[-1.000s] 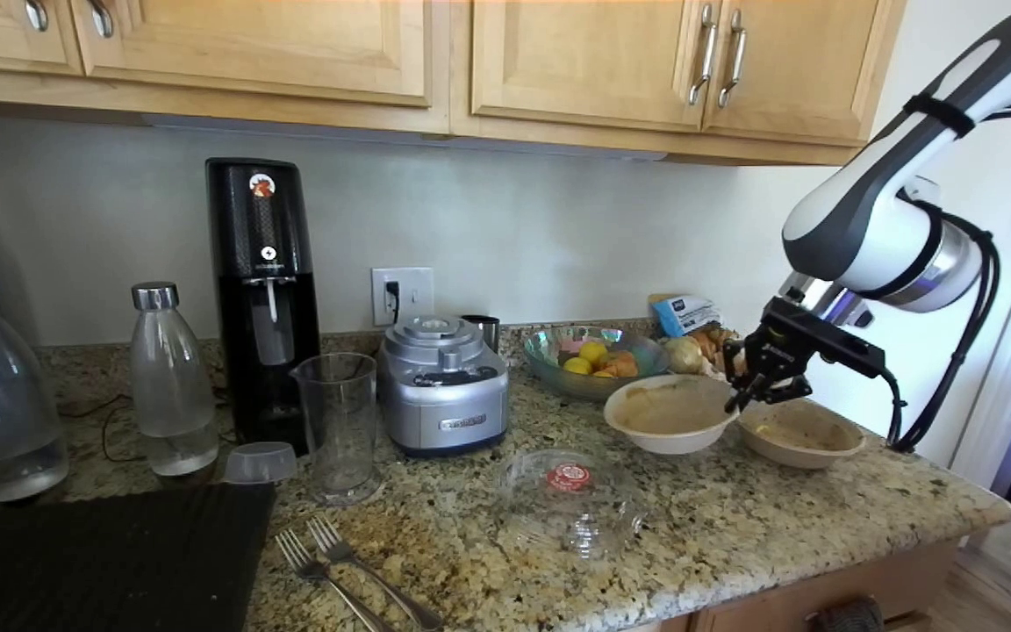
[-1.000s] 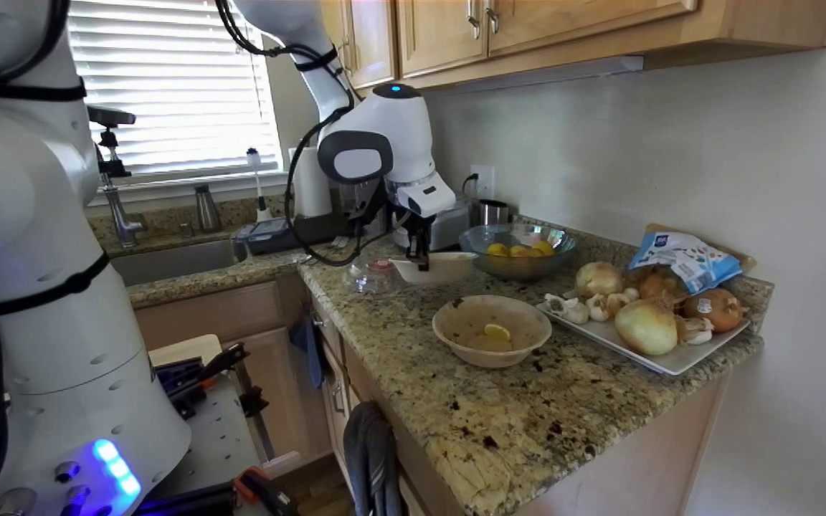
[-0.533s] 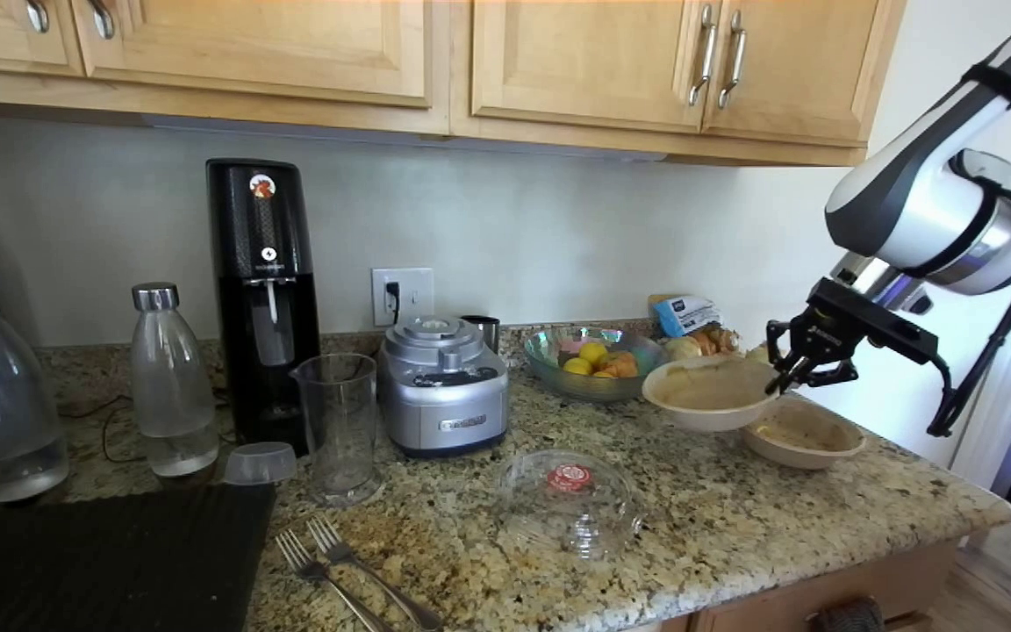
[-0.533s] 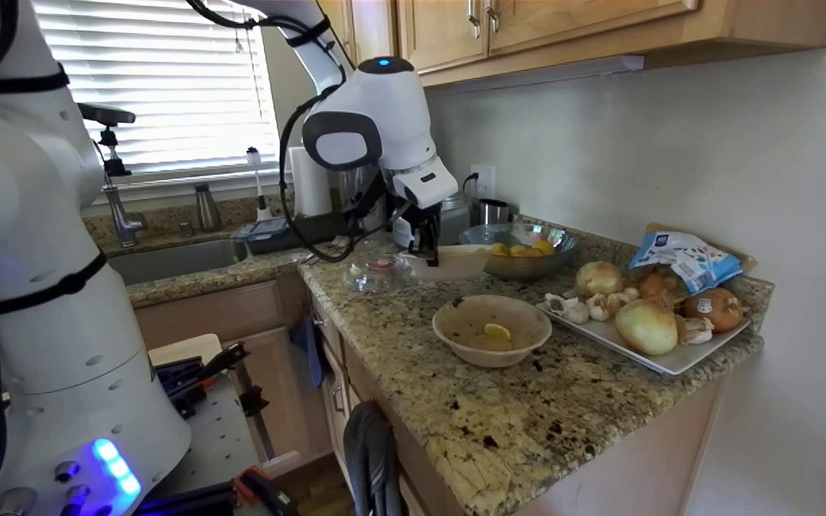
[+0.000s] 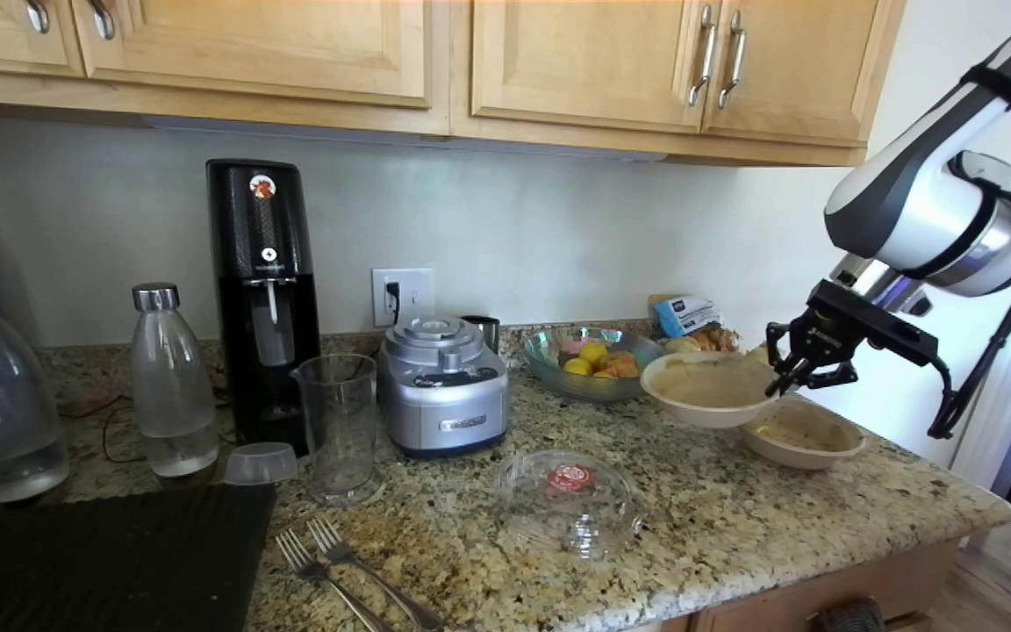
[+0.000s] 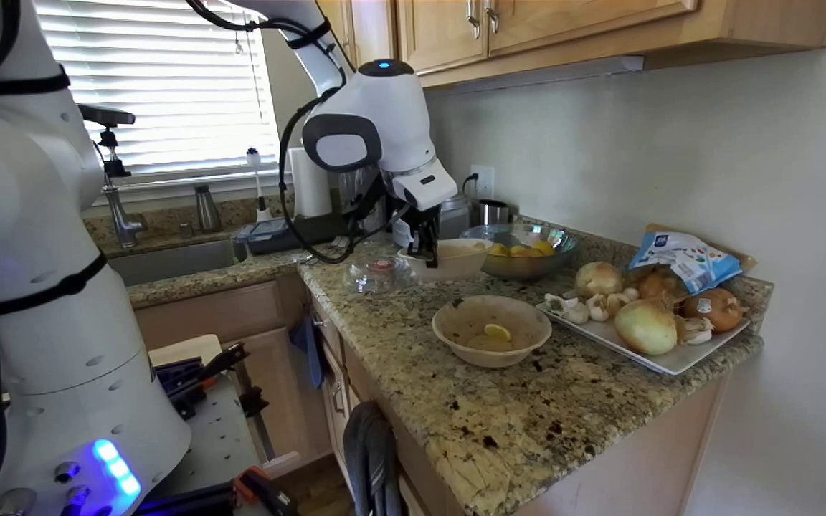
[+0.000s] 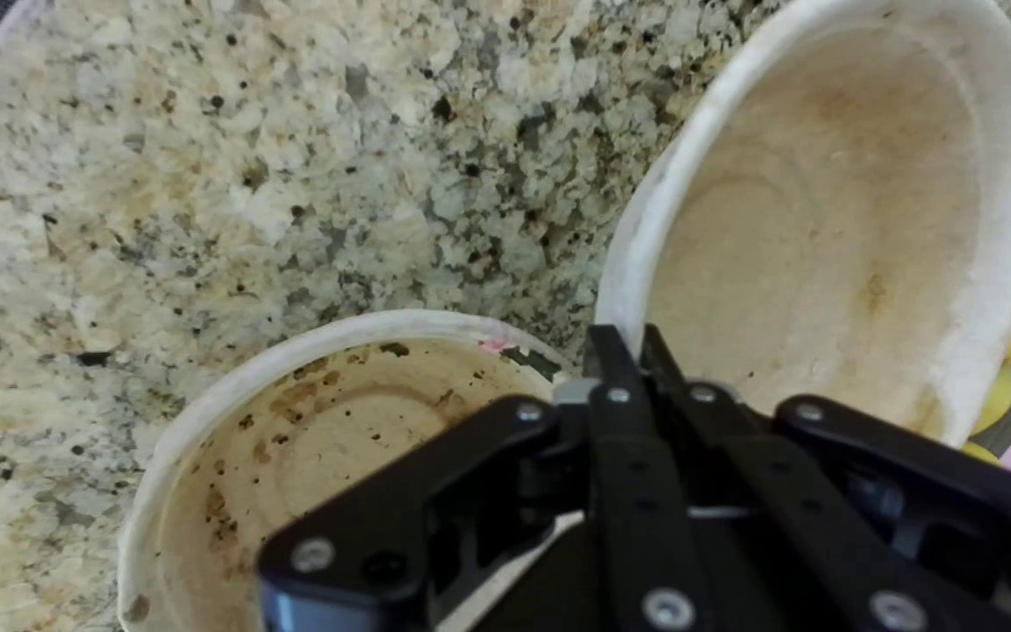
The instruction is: Put the left bowl in the right bowl
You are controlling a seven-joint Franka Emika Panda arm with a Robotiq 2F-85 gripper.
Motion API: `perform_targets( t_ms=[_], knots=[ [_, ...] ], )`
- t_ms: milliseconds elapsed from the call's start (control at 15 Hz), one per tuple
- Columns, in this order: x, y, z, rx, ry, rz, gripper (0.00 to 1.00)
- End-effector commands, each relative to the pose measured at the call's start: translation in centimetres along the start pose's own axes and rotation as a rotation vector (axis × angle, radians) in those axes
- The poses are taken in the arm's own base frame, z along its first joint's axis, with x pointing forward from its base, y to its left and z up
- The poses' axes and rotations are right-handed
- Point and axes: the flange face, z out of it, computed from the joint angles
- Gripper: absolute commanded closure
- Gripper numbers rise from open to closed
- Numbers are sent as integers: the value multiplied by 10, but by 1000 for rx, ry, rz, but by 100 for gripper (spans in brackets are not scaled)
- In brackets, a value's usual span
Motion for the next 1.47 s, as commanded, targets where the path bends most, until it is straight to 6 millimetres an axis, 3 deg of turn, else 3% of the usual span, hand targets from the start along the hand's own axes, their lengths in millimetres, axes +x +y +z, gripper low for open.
perform_targets(
  t_ms=[0,333,867,1400],
  knots=[
    [0,0,0,0,0,0,96],
    [23,23,-16,9,43,69,97],
    [68,79,-21,-10,91,248,97],
    [86,126,-1,-42,93,338,97]
  ],
)
